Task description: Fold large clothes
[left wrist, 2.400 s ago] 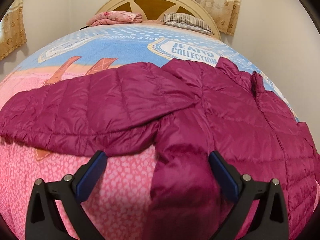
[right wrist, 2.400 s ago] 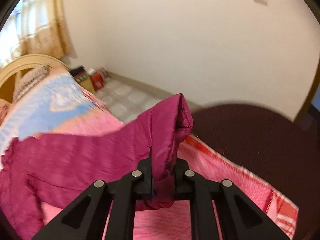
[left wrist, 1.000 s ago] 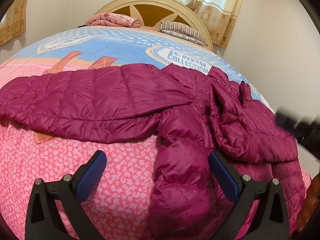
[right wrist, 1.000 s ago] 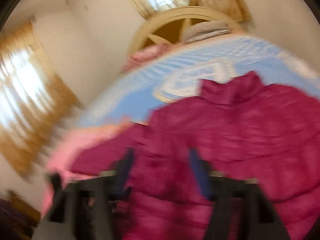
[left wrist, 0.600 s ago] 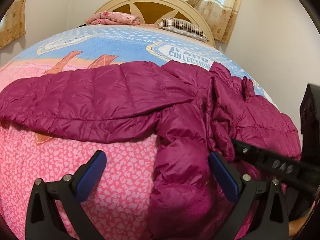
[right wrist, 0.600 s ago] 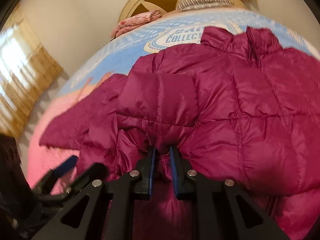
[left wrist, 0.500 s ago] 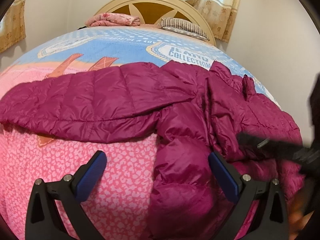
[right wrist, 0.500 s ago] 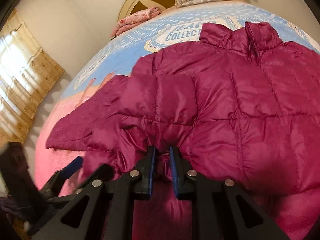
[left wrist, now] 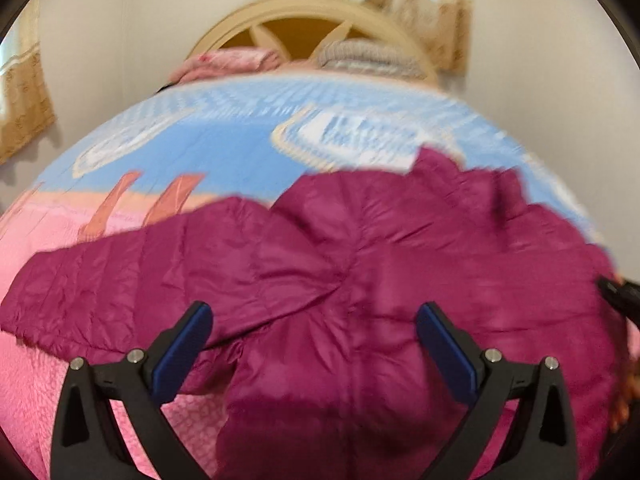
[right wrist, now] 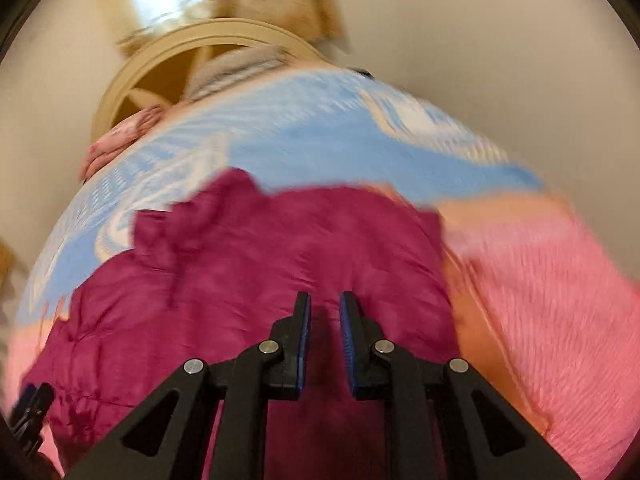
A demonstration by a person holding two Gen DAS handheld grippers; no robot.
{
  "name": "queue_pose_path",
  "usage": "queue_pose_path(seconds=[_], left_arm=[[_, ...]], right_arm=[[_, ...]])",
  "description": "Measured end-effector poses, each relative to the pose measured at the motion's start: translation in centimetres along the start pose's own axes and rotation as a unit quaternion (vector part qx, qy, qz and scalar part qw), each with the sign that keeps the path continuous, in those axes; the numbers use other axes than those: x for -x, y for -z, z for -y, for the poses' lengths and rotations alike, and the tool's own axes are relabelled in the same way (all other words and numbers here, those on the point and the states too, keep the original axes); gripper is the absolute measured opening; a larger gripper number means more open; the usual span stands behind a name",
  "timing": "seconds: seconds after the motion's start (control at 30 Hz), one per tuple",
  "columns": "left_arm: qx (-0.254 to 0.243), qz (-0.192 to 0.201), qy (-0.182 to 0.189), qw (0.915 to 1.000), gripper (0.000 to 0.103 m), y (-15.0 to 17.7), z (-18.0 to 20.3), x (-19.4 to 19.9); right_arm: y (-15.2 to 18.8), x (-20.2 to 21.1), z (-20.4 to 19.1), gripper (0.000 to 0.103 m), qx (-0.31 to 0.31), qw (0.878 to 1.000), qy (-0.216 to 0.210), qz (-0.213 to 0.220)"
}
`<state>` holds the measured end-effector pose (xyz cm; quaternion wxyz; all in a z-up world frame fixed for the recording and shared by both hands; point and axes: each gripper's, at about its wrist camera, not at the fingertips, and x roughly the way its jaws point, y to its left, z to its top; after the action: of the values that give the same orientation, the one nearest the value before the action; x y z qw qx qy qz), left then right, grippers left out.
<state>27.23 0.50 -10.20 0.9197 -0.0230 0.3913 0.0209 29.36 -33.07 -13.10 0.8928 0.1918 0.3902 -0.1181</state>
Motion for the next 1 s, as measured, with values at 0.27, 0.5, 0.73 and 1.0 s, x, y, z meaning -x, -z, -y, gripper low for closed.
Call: queue_pose_path(seconds=[0.27, 0.5, 0.73, 1.0], left_arm=[[0.014, -0.049, -0.019, 0.9985, 0.103, 1.2, -0.1, -3.0], [0.019, -0.049, -0.013, 0.9985, 0.103, 1.3, 0.0, -2.8], [0.039, -0.045, 0.029, 0.9978, 0.103, 1.3, -1.5, -2.2], [0.101, -0.005, -0.001, 0.9949, 0.103, 2.1, -11.3, 3.2]], right_arm=[[1.0, -1.0, -0.3, 0.015, 0.025, 1.0, 0.008, 0.014], [1.2, 2.2, -3.0, 0.015, 0.039, 0.998, 0.023, 0.038], [6.4, 2.5, -10.0, 0.019, 0.134, 0.99, -0.043, 0.013], [7.4, 0.7, -9.5, 0.024, 0.136, 0.99, -0.041, -0.001]])
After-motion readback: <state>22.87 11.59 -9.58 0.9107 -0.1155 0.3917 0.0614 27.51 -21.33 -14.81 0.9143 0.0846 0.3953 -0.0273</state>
